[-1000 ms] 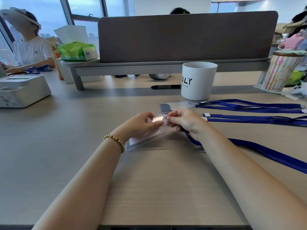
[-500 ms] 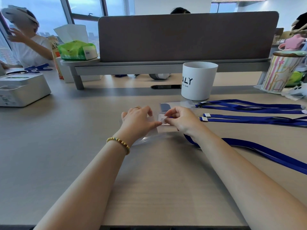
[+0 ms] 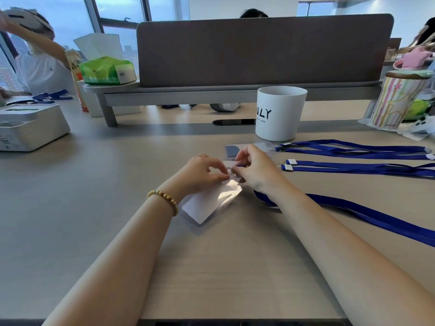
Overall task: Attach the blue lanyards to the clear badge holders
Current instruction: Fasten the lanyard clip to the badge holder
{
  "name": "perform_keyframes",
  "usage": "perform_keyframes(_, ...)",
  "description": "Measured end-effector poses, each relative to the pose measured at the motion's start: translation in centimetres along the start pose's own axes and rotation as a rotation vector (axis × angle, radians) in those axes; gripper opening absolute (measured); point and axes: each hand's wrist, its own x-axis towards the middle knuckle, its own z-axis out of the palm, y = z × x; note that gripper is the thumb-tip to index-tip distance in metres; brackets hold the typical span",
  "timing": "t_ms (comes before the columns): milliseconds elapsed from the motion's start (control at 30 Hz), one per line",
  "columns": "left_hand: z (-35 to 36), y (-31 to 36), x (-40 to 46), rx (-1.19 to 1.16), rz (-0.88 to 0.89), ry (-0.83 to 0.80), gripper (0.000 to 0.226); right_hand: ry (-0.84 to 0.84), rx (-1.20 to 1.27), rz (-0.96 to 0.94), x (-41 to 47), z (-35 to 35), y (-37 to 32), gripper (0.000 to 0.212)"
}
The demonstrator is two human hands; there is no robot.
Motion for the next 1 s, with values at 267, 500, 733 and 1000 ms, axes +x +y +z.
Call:
perform_keyframes(267, -0.3, 0.1, -0.2, -0.119, -0.088, -0.129, 0.022, -0.015, 0.021, -0.003, 0.0, 0.2, -0.2, 0.014)
perform_keyframes(500, -0.1, 0.4, -0.4, -0.170, -0.101, -0.159, 0.018, -0.247, -0.196, 0.081, -0.2, -1.2, -0.5, 0.020)
perform_keyframes(733, 0.1, 0.7, -0.4, -0.266, -0.107, -0.099, 0.008, -0.212, -0.193, 0.016, -0.3, -1.3, -0.4, 0.015)
perform_keyframes(1000, 0.7, 1.1, -0.3, -0.250, -0.124, -0.067, 0.008, -0.207, -0.192, -0.008, -0.1, -0.8, -0.1, 0.015)
